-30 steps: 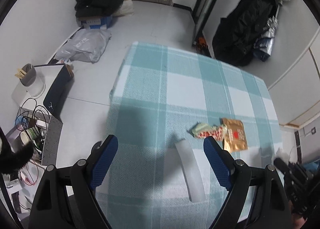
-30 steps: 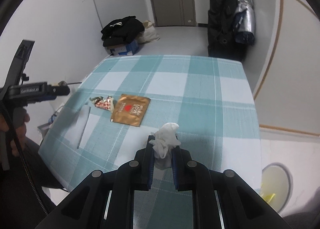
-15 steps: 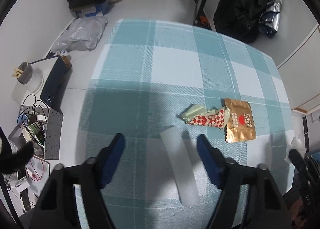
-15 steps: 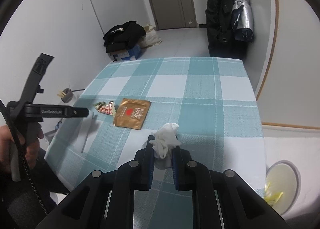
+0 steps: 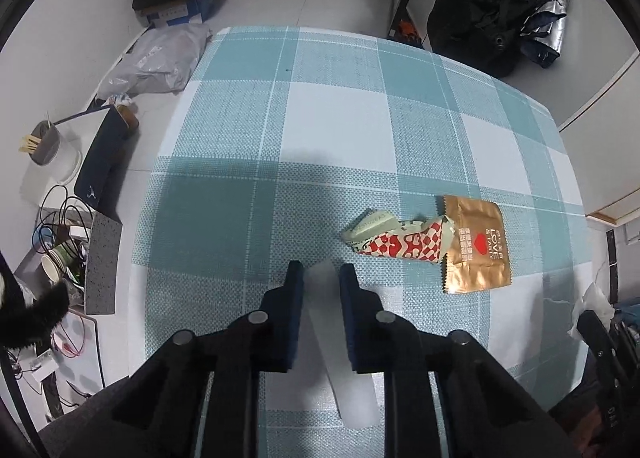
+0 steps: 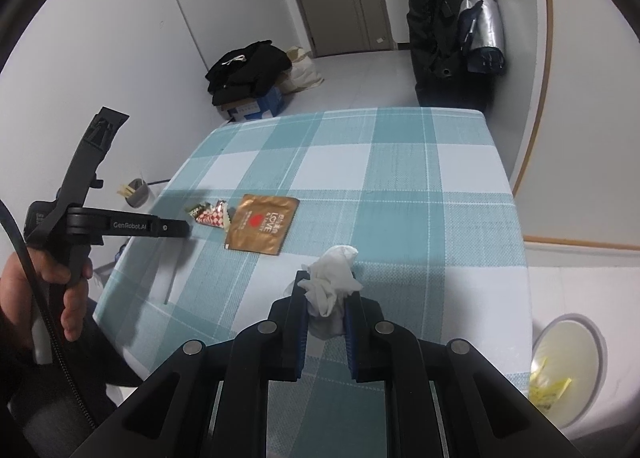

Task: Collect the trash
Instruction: 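Grasp the white plastic strip with the left gripper while right holds tissue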

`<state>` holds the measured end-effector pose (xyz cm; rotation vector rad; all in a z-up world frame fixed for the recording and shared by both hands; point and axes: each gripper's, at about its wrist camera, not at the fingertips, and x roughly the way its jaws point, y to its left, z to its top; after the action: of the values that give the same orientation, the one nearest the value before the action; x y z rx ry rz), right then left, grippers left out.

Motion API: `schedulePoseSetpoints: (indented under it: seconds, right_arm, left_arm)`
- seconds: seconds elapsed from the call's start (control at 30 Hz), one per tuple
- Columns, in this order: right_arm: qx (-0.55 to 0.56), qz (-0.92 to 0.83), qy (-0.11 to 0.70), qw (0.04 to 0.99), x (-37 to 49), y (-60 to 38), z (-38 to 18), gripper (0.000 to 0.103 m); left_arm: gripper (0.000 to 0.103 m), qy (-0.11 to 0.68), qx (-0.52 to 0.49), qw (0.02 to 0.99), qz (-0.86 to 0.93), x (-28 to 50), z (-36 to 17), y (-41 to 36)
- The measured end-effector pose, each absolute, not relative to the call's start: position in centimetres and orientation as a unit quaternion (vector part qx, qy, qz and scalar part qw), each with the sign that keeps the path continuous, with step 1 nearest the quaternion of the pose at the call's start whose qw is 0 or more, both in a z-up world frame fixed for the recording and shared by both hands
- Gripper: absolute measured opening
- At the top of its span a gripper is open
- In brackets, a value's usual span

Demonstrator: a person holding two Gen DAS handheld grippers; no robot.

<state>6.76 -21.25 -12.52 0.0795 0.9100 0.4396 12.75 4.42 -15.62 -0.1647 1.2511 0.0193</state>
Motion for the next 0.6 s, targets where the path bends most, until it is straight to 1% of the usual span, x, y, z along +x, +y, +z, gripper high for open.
schedulePoseSetpoints:
  seconds: [0.13,0.4,0.6]
  right_arm:
    - [0.041,0.210,0.437,0.873,6.8,-21.2,-12.5,0.015]
    - [0.036,0.208,0.437,0.875,6.7,-21.2,-12.6,0.015]
    - [0.048,0.205,0.435,0.875,6.5,-21.4,-12.6,0.015]
  left_arm:
    - [0.003,0.580,-0.076,0.811,0.000,12.7,-15.3,4.2]
    - [0.002,0.568,-0.087,0.818,-0.004,11.9,-14.8,4.7]
    - [0.002,0.535,-0.116,0.836,-0.023,10.7,-13.2,5.0]
